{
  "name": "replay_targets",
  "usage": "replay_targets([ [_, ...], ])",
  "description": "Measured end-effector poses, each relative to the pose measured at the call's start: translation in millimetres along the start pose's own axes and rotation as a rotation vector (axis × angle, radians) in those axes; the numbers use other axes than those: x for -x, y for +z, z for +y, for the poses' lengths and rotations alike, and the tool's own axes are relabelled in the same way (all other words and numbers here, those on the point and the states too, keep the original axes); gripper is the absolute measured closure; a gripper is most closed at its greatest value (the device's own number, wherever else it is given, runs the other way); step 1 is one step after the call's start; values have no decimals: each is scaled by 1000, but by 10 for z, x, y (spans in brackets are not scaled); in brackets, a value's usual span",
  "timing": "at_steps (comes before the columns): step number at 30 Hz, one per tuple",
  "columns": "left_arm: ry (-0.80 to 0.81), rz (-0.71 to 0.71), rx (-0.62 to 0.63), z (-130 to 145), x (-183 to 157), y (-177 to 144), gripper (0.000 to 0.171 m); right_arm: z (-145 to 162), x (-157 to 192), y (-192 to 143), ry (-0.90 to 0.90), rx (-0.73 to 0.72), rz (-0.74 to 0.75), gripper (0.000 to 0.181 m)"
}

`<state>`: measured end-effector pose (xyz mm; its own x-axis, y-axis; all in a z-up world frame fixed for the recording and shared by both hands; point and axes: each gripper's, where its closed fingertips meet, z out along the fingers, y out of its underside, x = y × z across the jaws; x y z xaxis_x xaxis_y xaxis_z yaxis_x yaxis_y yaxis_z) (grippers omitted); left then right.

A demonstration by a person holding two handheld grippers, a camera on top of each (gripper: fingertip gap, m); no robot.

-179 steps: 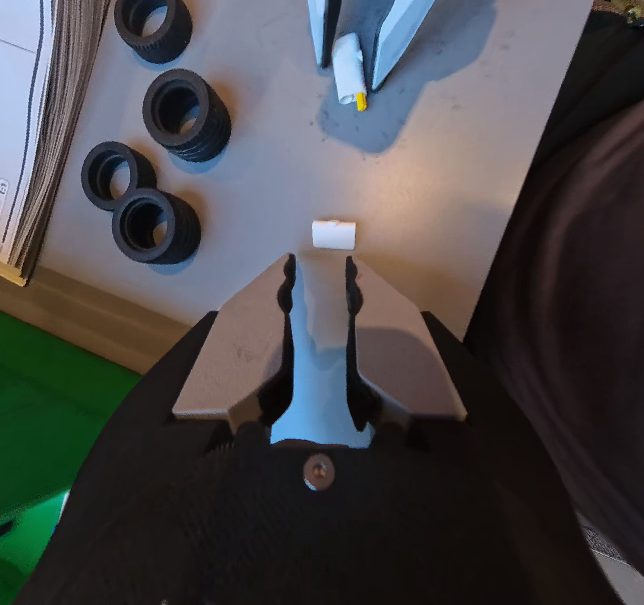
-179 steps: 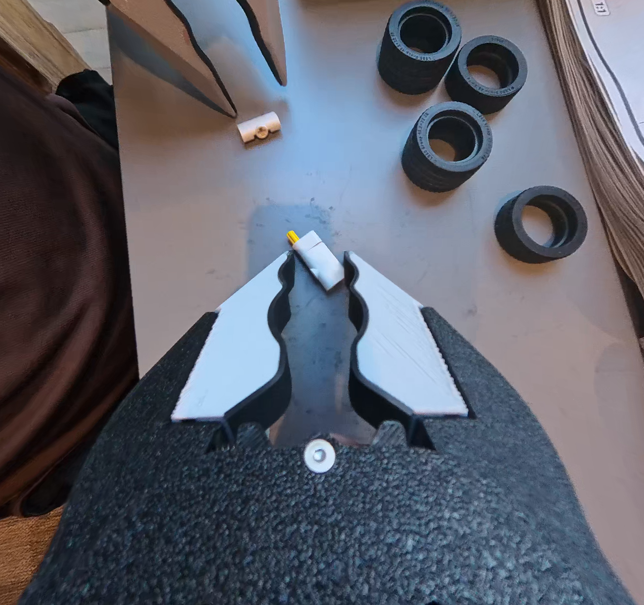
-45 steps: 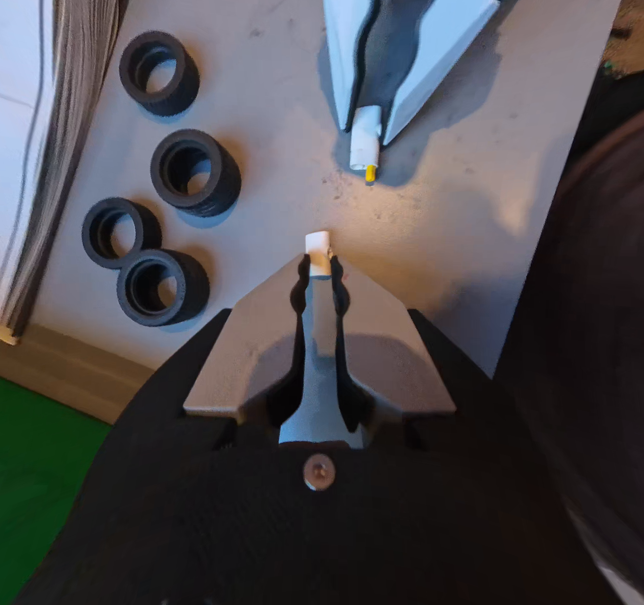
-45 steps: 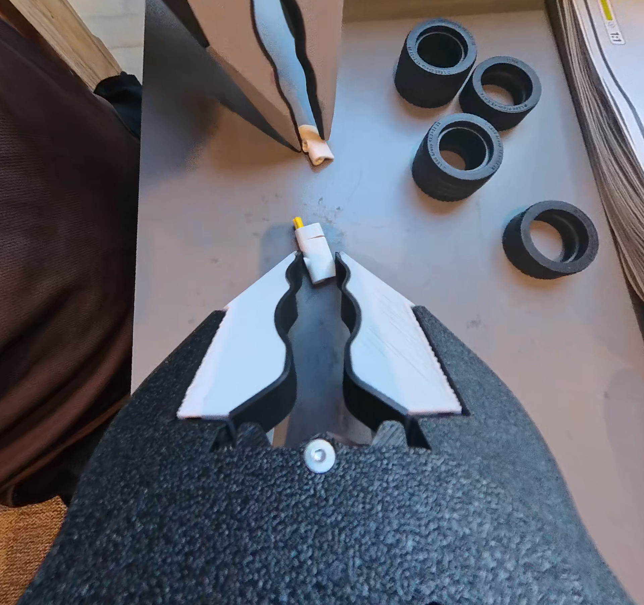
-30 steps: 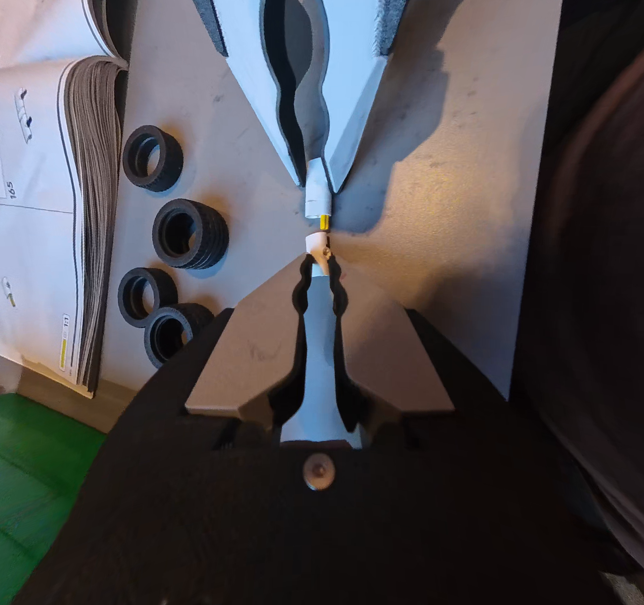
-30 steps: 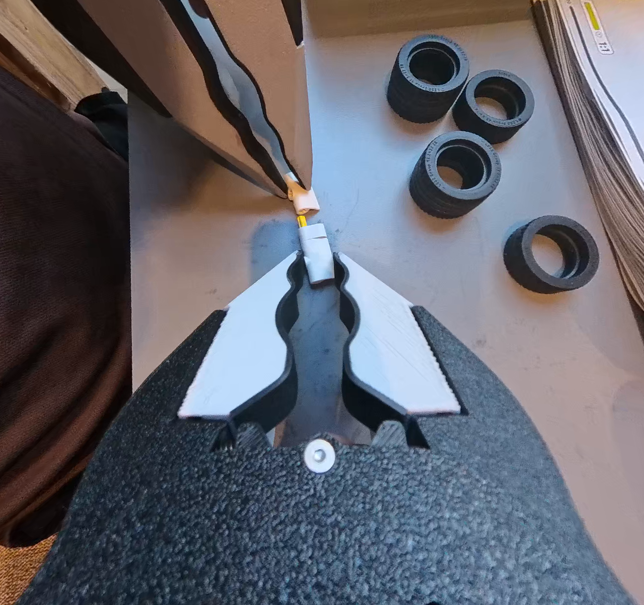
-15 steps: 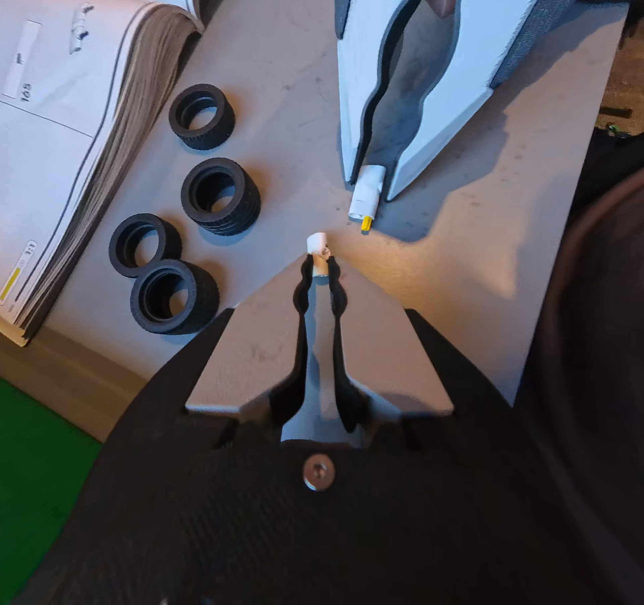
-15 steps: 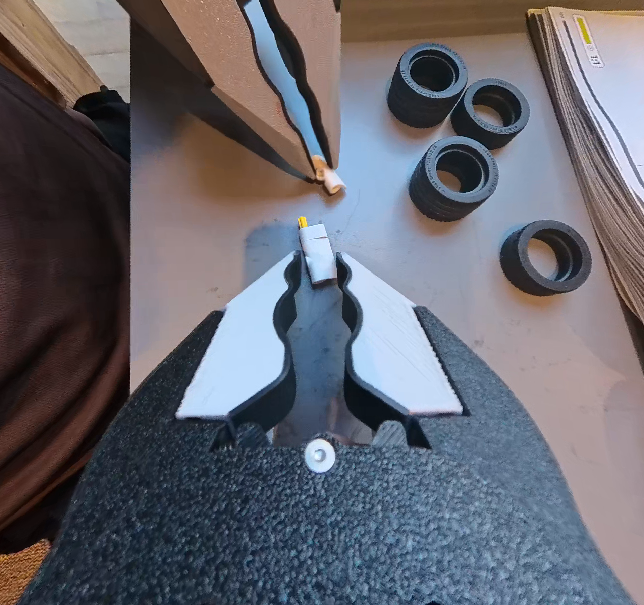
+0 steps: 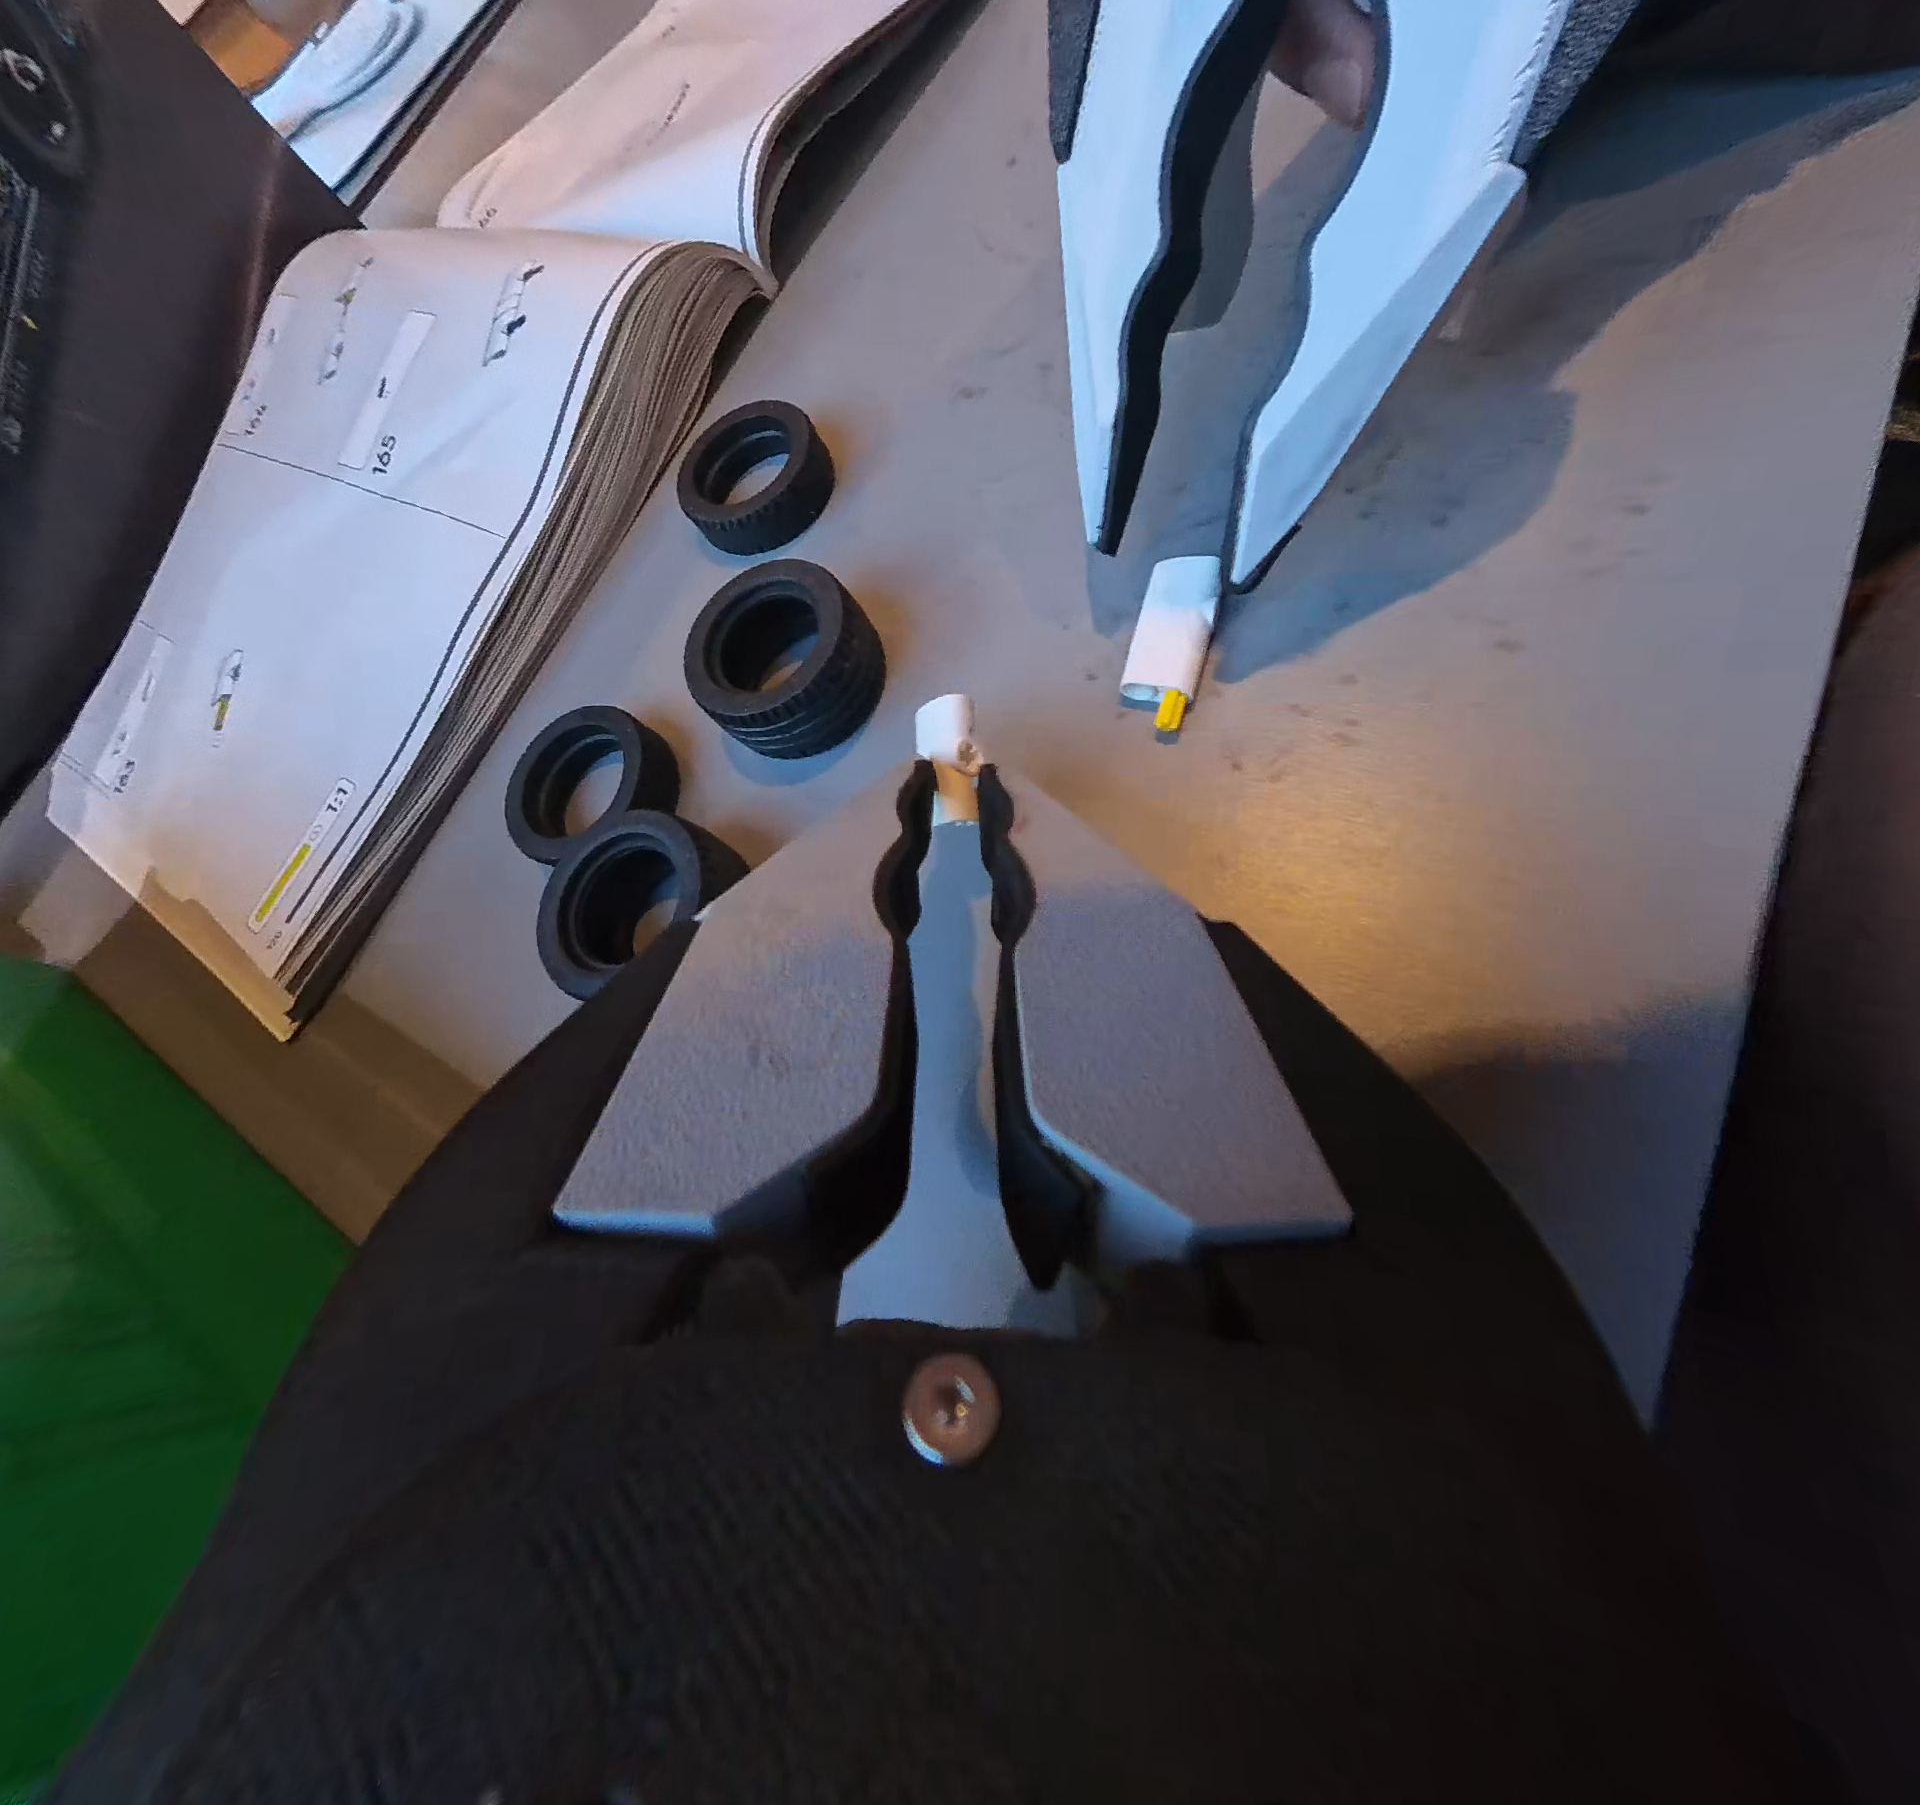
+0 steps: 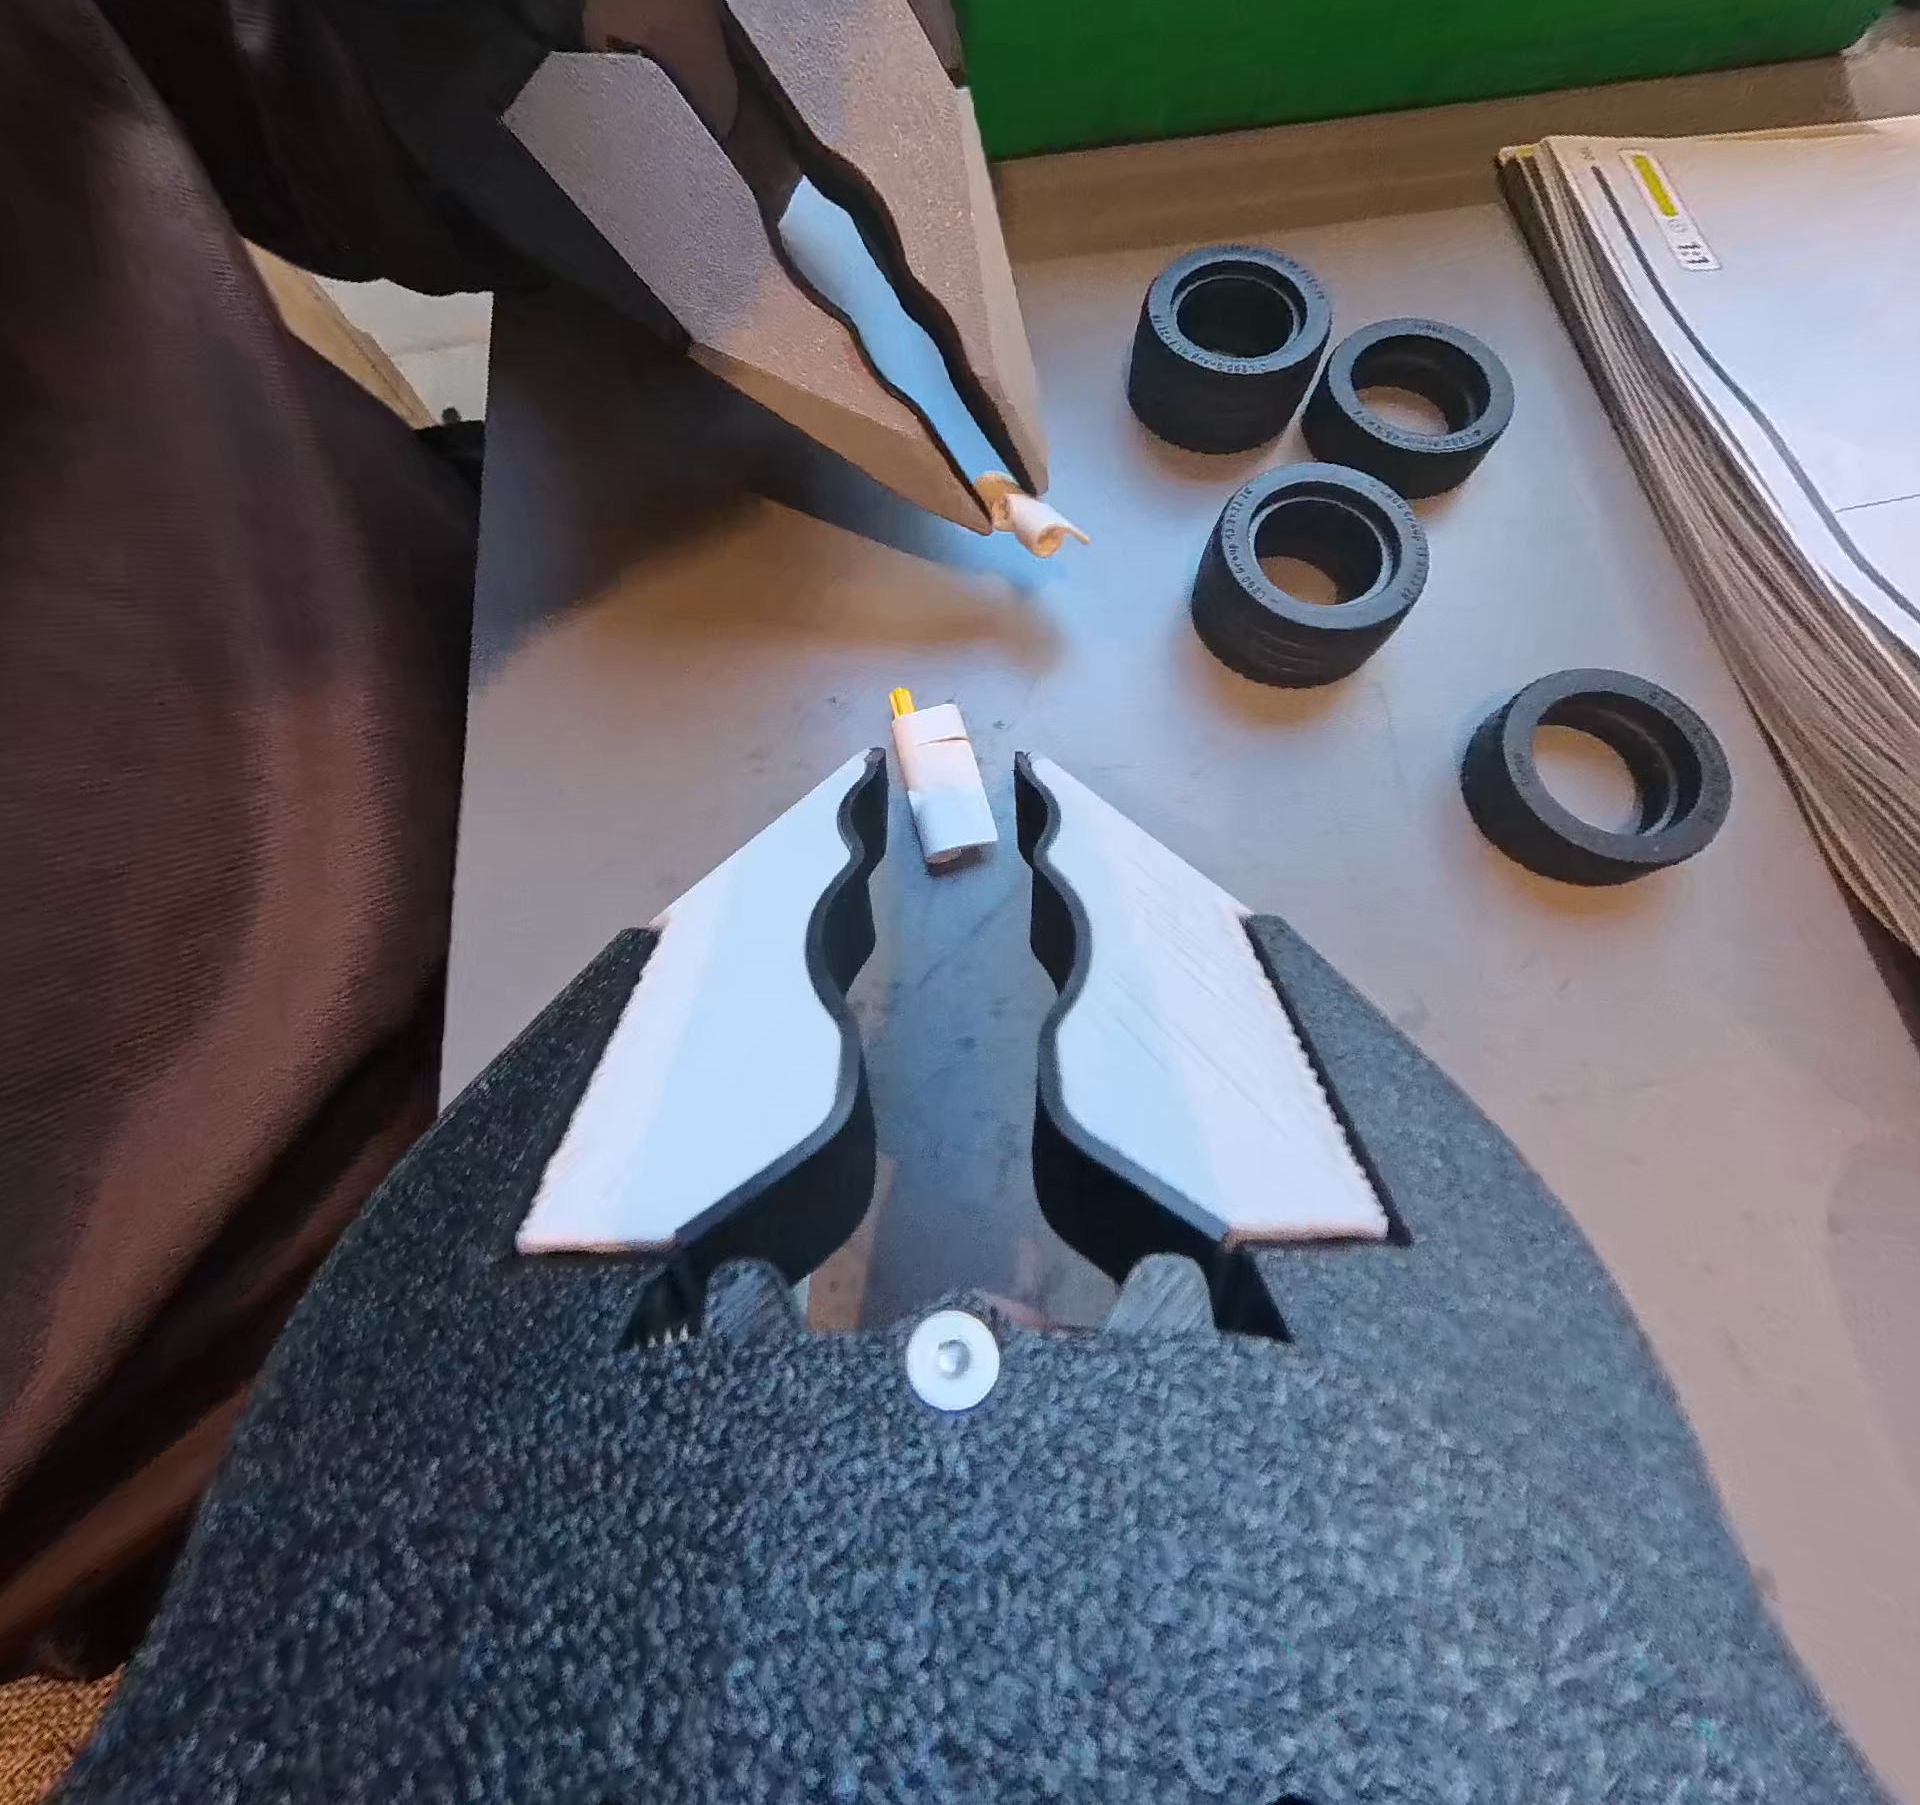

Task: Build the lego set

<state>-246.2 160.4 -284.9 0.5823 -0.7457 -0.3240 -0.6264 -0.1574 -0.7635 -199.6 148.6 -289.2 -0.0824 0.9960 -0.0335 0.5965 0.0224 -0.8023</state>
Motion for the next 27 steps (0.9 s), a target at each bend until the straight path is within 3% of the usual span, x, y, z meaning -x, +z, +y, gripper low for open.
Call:
replay_targets([
  [8, 123, -109, 74, 103, 63, 58, 166, -33, -26, -22, -30, -30, 34, 159],
  [13, 155, -108, 65, 112, 42, 27, 165, 9, -34, 18, -13, 7, 23, 155],
  [20, 405, -159, 139, 209, -59, -19, 166, 44, 0, 55, -37, 39, 14, 158],
  [24, 402, -91, 140, 157, -170, -54, 165, 60, 42, 82, -57, 58, -4, 160],
  [27, 352, -32, 145, 135, -212, -108, 150, 74, 65, 99, -75, 72, -9, 162],
])
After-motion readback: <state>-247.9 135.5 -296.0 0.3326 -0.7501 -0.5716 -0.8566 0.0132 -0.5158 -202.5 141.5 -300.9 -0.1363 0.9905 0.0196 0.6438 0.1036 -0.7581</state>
